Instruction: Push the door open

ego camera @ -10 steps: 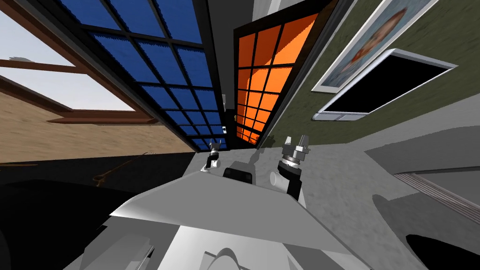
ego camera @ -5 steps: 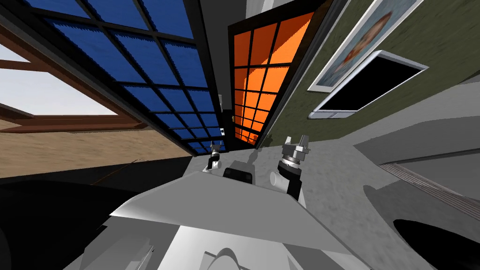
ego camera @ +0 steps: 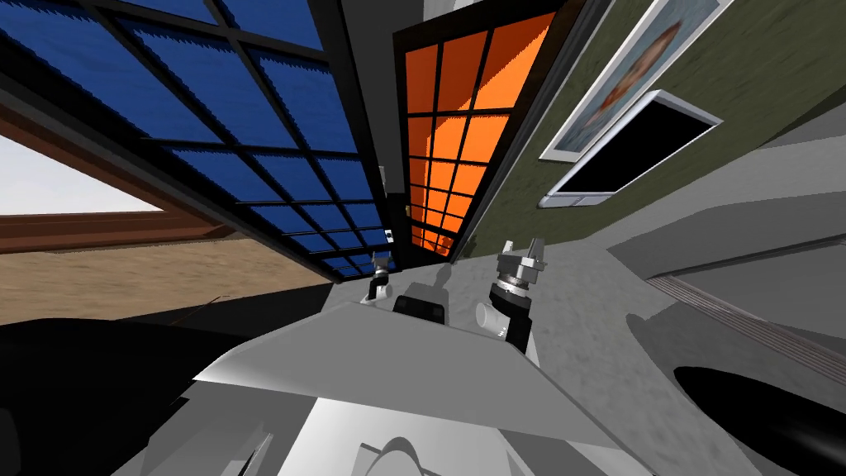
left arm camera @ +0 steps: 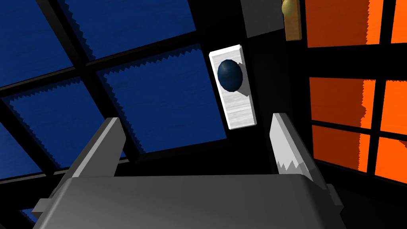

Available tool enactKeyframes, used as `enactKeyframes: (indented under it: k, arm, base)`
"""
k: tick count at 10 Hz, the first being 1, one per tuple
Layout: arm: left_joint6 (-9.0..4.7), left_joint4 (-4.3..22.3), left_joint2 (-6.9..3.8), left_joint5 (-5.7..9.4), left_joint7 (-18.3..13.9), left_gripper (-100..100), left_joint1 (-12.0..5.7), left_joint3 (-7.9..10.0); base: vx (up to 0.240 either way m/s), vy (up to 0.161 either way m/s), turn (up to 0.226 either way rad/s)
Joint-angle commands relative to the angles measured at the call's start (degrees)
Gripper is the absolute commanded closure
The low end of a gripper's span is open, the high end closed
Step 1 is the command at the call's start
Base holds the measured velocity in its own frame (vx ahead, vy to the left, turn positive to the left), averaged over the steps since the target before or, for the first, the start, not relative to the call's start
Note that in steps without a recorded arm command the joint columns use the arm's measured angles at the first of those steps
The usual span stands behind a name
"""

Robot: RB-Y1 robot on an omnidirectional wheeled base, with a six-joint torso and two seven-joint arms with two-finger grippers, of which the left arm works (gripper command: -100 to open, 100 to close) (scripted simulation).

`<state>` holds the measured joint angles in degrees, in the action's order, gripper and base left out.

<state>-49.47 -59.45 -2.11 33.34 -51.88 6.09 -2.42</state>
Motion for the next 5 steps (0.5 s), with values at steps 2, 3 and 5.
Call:
enactKeyframes:
  k: [2,3,5]
  arm:
    - [-1.24,3.4,1.27,2.19,-3.0,-100,-0.75,-0.21]
    - [-1.71,4.7,1.77,2.89,-3.9,-100,-1.13,-0.27]
    - [-2.42,6.7,2.52,3.94,-5.4,-100,-1.70,-0.36]
  base:
    - [0.100,0.116,-0.163]
    - [0.128,0.134,-0.145]
    - [0.072,0.091,-0.075]
